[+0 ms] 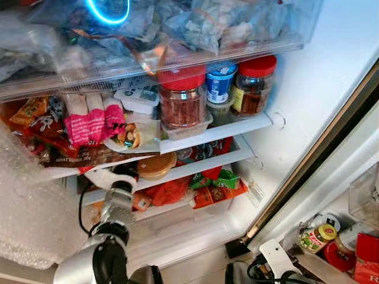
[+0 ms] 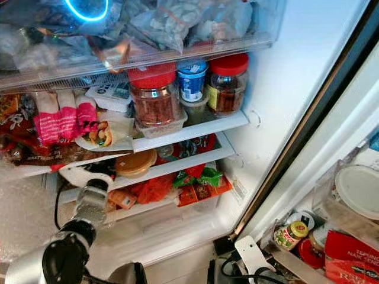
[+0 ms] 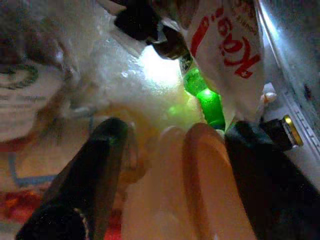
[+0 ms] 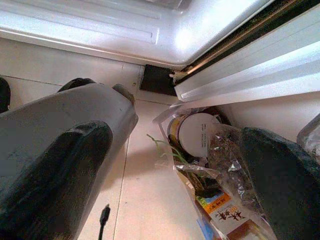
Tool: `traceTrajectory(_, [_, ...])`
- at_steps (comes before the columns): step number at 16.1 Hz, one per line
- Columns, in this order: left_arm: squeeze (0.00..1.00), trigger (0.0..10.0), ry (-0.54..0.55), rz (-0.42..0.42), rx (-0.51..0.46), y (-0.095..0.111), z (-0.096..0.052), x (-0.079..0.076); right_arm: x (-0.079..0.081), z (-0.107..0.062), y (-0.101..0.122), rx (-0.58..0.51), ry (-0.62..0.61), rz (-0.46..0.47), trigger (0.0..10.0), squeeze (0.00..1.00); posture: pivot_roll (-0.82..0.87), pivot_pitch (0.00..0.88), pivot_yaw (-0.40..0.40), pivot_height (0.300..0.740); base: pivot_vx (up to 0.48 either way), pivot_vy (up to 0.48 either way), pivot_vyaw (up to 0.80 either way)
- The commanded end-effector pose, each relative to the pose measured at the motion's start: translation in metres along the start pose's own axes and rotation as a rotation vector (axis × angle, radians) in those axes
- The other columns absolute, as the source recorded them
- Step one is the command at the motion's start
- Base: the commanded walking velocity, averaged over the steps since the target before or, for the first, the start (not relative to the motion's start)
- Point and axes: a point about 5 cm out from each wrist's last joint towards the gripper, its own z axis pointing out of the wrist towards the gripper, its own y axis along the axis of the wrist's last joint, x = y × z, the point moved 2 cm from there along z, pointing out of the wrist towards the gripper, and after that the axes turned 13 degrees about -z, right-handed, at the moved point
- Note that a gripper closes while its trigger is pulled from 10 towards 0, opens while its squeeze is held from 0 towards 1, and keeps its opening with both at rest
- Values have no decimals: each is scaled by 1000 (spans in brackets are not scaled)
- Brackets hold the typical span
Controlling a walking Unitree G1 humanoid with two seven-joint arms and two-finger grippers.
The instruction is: Restocking fridge
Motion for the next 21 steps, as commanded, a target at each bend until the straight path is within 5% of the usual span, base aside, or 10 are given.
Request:
traceTrajectory(1, [1000, 10000, -6, 6, 1, 4, -3, 5, 26, -4, -28, 111, 78, 4, 10000, 0, -189, 78, 21, 637, 0, 0, 0])
traceTrajectory(2, [600, 10000, -17, 1, 2, 5, -9, 11, 25, -4, -26, 106, 77, 1, 10000, 0, -179, 70, 21, 637, 0, 0, 0])
traceTrajectory(3, [0, 10000, -23, -1, 5, 5, -13, 14, 25, -4, -25, 104, 77, 0, 10000, 0, -176, 66, 21, 637, 0, 0, 0])
traceTrajectory(8, [0, 10000, -58, -25, 50, 0, -30, 21, 22, -3, -22, 98, 72, -9, 10000, 0, -165, 49, 21, 637, 0, 0, 0])
traceTrajectory(16, [0, 10000, -153, -44, 212, -5, -57, 5, 19, -3, -22, 98, 66, -21, 10000, 0, -154, 41, 21, 637, 0, 0, 0])
traceTrajectory(21, [0, 10000, -141, -78, 264, -16, -54, -1, 18, -3, -21, 99, 65, -22, 10000, 0, -156, 35, 22, 637, 0, 0, 0])
